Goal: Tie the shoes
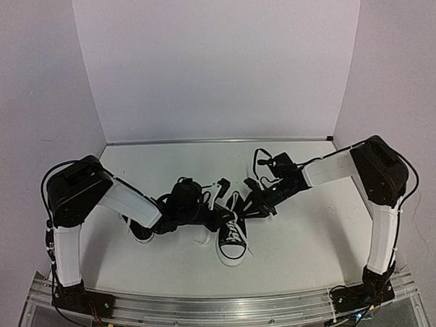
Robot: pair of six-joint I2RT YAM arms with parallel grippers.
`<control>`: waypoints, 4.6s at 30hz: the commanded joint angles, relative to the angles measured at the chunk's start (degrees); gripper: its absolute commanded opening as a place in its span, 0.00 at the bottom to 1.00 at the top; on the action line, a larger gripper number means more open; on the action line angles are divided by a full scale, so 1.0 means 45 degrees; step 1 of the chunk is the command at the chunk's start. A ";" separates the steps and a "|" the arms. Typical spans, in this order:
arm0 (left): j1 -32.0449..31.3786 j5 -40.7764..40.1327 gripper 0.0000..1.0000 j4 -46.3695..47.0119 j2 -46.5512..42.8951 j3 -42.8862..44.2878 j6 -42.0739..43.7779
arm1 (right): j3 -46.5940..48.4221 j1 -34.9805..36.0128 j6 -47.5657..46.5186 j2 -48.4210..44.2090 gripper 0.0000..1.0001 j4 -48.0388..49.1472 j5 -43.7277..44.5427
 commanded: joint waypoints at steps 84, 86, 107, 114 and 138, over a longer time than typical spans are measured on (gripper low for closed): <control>0.0155 0.0542 0.00 0.0390 -0.0167 0.0164 0.0564 | -0.0337 0.0161 0.1627 0.0603 0.17 0.2748 -0.1477; 0.0155 0.0596 0.00 0.0422 -0.0104 0.0229 0.0569 | -0.0394 0.0154 0.1637 0.0581 0.17 0.2748 -0.1432; 0.0155 0.1102 0.00 0.0878 0.0250 0.0399 0.0794 | -0.1433 -0.0850 0.1933 -0.0365 0.21 0.2745 -0.0963; 0.0155 0.1330 0.00 0.0931 0.0635 0.0848 0.0756 | -0.1409 -0.0677 0.1892 -0.0229 0.20 0.2899 -0.1153; 0.0155 0.1229 0.00 0.1983 0.0654 0.0233 0.0226 | -0.3416 -0.0476 0.5878 0.0240 0.20 0.8560 -0.2046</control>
